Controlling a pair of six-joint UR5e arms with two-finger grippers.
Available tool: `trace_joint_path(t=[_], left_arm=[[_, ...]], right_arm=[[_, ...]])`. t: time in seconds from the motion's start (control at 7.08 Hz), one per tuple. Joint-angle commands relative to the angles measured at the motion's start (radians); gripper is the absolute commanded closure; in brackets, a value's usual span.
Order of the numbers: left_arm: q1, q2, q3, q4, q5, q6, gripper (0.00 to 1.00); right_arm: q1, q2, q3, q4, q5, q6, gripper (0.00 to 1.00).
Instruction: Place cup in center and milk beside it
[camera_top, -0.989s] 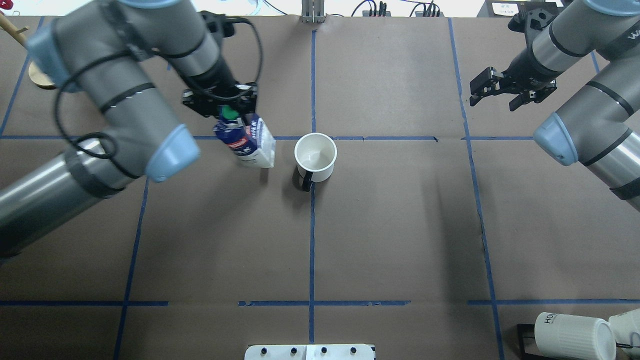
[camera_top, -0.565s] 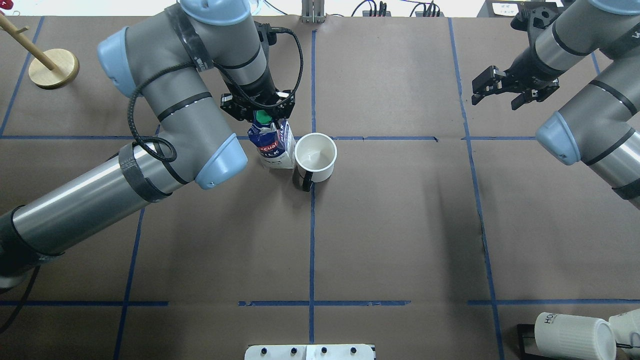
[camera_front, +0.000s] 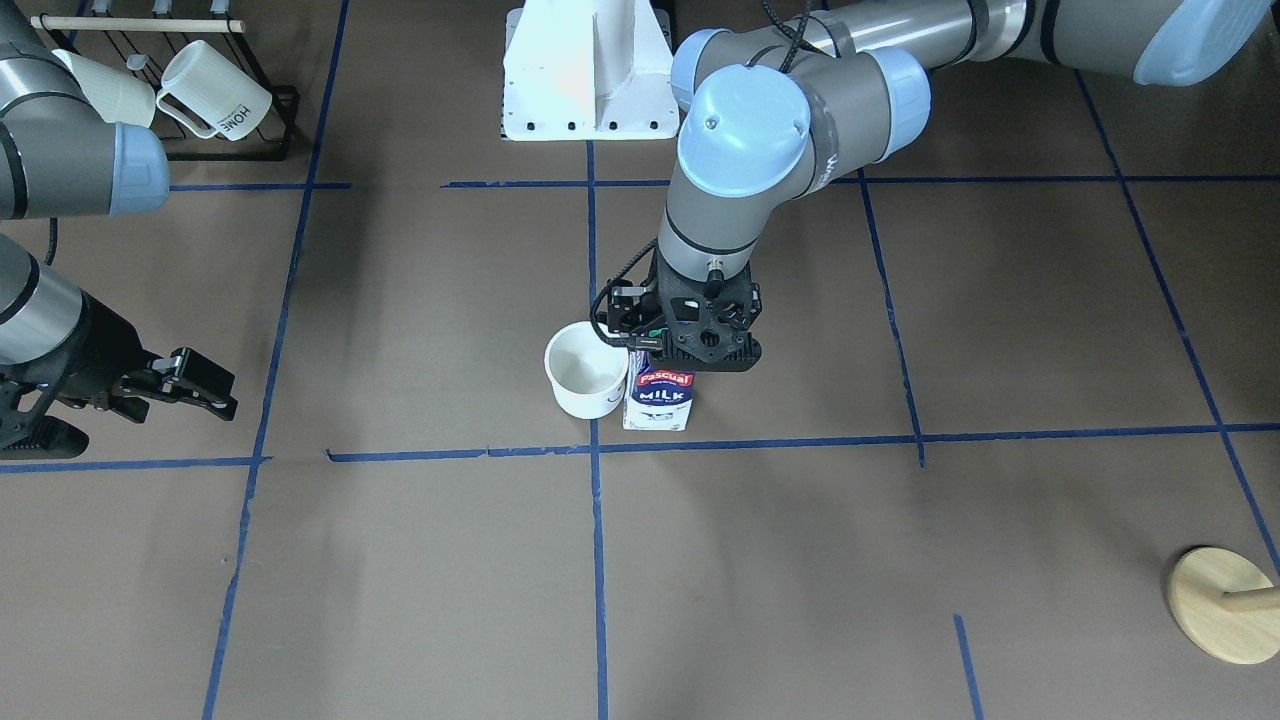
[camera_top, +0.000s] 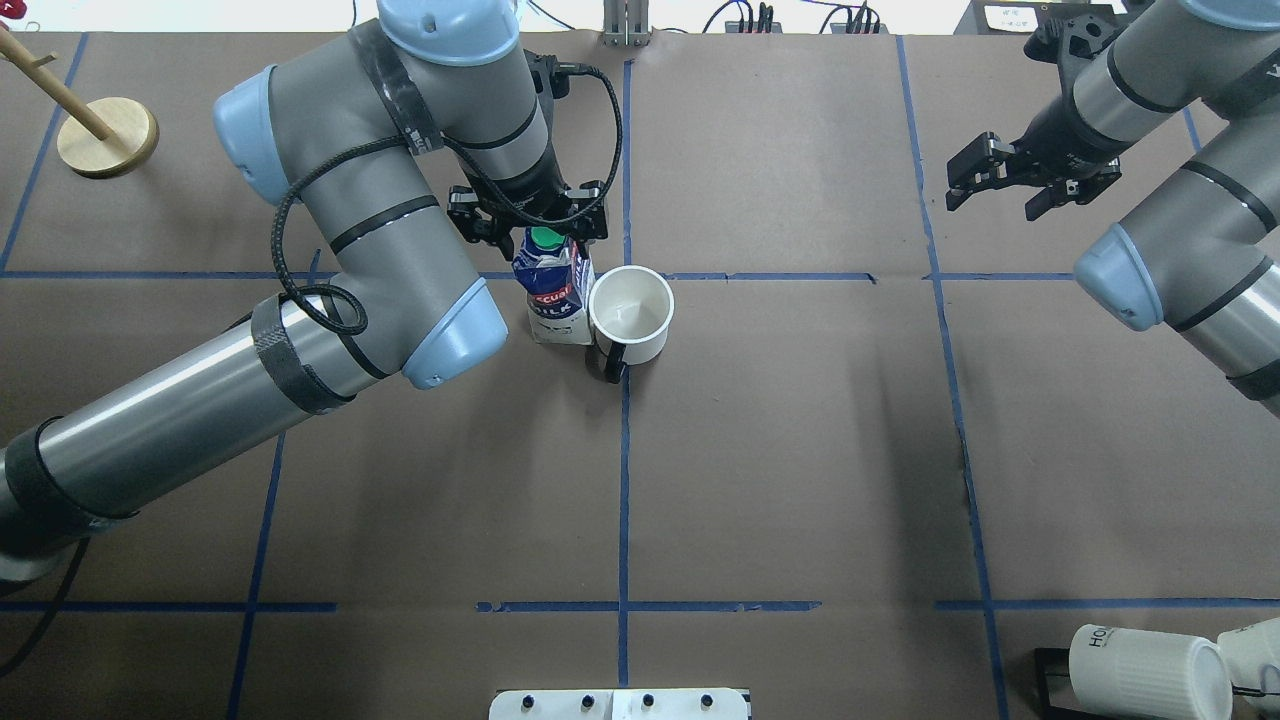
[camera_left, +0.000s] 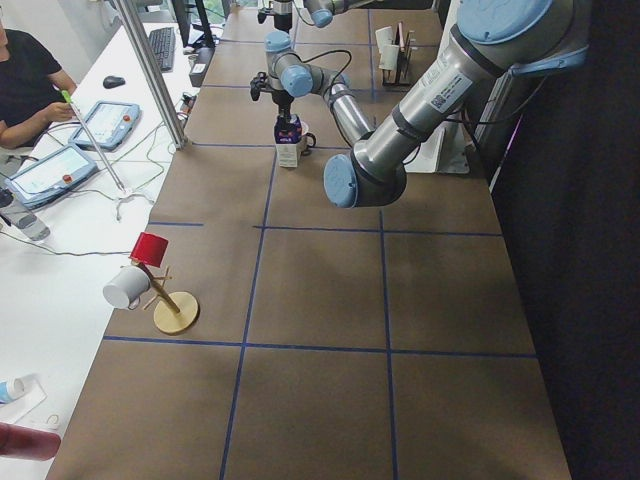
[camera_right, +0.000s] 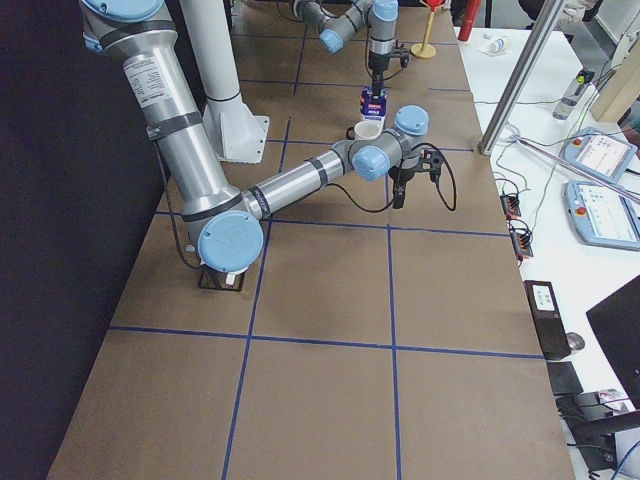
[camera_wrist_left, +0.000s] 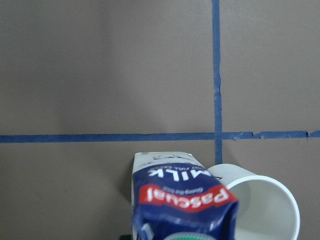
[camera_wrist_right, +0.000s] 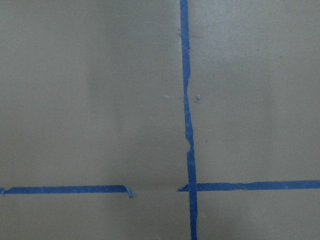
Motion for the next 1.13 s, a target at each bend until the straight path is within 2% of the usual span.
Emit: trace_joint_path(t=[0.0, 0.14, 0.28, 0.42, 0.57, 0.71, 0.99], left_arm=[[-0.109, 0.044, -0.126, 0.01, -0.007, 0.023, 0.0], [-0.178, 0.115, -0.214, 0.012, -0.018, 0.079, 0.0], [-0.275, 0.228, -0.265, 0.012, -0.132, 0.194, 0.0], [-0.388, 0.337, -0.27, 0.012, -0.218, 0.379, 0.0], [-0.476, 0.453, -0.252, 0.012, -0.237, 0.625, 0.0], [-0.559, 0.515, -0.197, 0.012, -0.238, 0.84, 0.0], [-0.758, 0.557, 0.04, 0.009, -0.241, 1.235, 0.0]], right_arm=[[0.086, -0.029, -0.002, -0.006, 0.021, -0.104, 0.0], [0.156, -0.054, -0.009, -0.013, 0.05, -0.202, 0.0], [0.231, -0.075, -0.04, -0.017, 0.091, -0.291, 0.0], [0.296, -0.1, -0.072, -0.017, 0.11, -0.386, 0.0], [0.354, -0.118, -0.109, -0.035, 0.11, -0.504, 0.0], [0.4, -0.129, -0.158, -0.062, 0.11, -0.649, 0.0], [0.474, -0.128, -0.242, -0.118, 0.108, -0.849, 0.0]])
